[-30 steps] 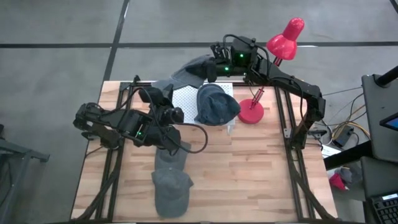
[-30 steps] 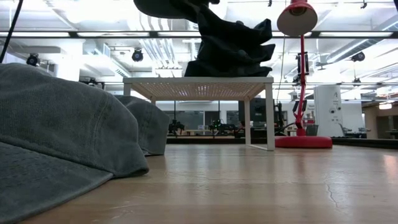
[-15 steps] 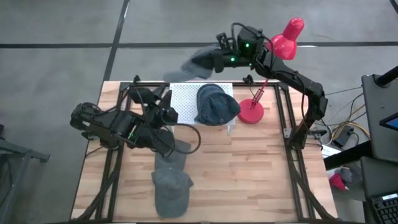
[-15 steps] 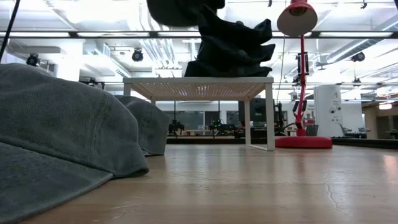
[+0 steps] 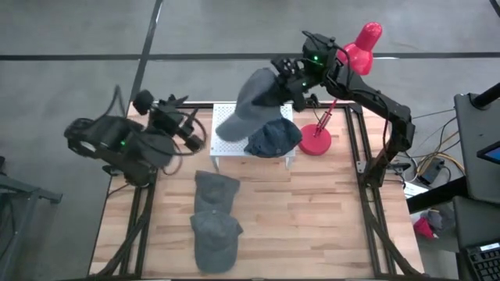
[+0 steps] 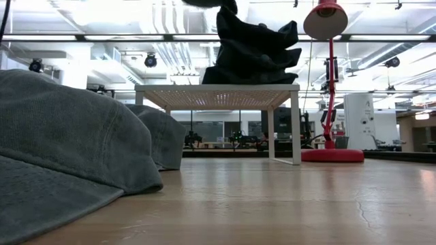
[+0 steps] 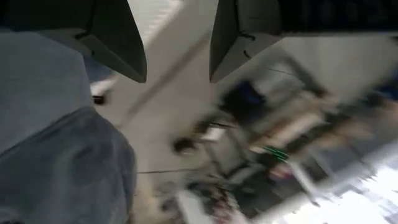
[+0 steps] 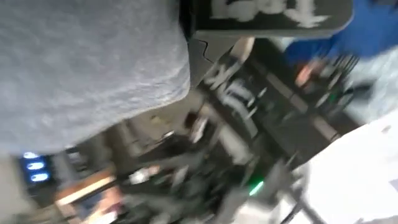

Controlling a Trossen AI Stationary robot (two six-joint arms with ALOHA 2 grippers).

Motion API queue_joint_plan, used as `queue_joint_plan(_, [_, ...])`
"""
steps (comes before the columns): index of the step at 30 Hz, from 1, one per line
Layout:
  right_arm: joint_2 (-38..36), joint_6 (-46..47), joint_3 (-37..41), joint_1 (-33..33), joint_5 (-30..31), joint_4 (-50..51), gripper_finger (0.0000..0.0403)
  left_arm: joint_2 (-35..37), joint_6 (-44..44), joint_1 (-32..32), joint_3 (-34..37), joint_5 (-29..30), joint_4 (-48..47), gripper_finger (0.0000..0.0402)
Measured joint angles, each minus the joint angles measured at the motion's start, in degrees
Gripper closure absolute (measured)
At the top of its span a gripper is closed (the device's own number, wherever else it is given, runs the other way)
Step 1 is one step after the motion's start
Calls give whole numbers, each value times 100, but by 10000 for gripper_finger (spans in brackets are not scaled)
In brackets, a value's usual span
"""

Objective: Pick & Place hat
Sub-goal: Put the left gray cap on the shelf

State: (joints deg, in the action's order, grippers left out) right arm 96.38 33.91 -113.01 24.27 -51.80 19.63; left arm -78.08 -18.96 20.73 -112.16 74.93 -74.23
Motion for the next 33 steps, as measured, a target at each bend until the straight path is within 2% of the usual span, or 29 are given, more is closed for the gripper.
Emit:
queue_joint_plan(6, [-53, -575, 0, -32, -930, -10, 395, 326, -747, 0, 0, -1400, 2, 218])
queue_joint_plan(11, [-72, -1395, 0, -230, -1402, -13, 395, 360, -1131, 0, 0, -2102, 5, 218])
queue_joint_plan(18, [-72, -2409, -12, -657, -1620, -49, 395, 272, -1831, 0, 0, -2837, 7, 219])
queue_joint_plan(28, [-81, -2964, -356, -1051, -2079, -47, 395, 296, -3042, 0, 0, -3596, 23, 219])
queue_joint_plan(33, [-83, -3296, -552, -1263, -2091, -45, 395, 301, -3235, 0, 0, -4037, 492, 218])
